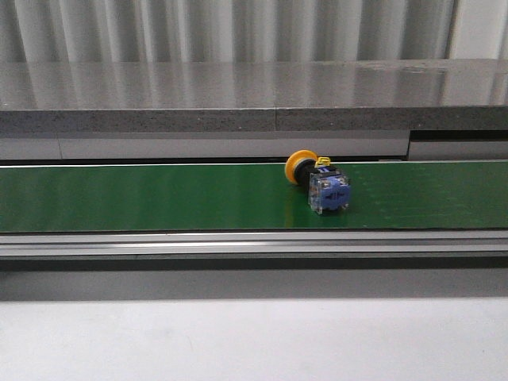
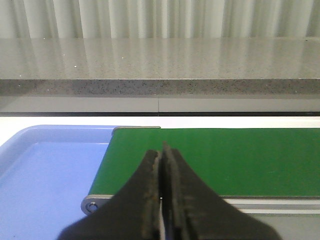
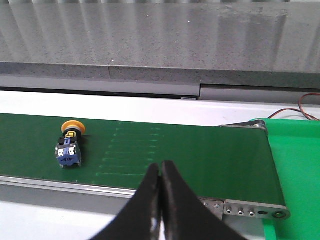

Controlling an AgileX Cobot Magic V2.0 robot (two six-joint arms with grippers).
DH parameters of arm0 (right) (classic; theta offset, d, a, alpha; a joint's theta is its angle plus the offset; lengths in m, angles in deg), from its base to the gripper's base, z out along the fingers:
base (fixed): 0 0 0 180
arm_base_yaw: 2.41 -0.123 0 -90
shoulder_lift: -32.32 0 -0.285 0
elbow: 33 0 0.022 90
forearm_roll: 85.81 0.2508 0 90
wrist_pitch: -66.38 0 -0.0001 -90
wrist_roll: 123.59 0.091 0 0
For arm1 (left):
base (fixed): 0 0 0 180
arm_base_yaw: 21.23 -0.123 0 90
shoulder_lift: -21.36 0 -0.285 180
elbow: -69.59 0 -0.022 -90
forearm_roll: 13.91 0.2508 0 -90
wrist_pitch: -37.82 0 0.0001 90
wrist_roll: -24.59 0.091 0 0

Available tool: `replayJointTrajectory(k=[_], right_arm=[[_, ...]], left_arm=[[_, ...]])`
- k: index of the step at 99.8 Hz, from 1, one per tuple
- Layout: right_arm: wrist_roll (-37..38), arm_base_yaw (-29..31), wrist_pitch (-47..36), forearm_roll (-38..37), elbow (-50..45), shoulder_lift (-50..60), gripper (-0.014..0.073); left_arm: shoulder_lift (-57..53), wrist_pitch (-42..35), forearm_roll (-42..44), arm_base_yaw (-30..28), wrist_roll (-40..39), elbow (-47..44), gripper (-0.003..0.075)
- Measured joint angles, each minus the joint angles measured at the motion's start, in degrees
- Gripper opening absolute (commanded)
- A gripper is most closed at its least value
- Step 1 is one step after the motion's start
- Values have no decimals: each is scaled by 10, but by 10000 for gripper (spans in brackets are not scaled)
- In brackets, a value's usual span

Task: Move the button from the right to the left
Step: 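Let the belt carry the button toward the left arm's end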

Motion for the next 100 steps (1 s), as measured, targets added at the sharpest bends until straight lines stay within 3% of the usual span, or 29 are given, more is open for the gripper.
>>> replayJointTrajectory(k=[38, 59, 89, 100], right_arm=[[0, 0, 0, 0, 0, 0, -67], [0, 0, 0, 0, 0, 0, -67], [0, 0, 0, 0, 0, 0, -67], [0, 0, 0, 0, 0, 0, -67]], left_arm=[[0, -61, 0, 0, 0, 1, -20], [11, 72, 8, 0, 0, 83, -20], [146, 156, 8, 0, 0, 233, -13], [207, 175, 8, 0, 0, 271, 104]])
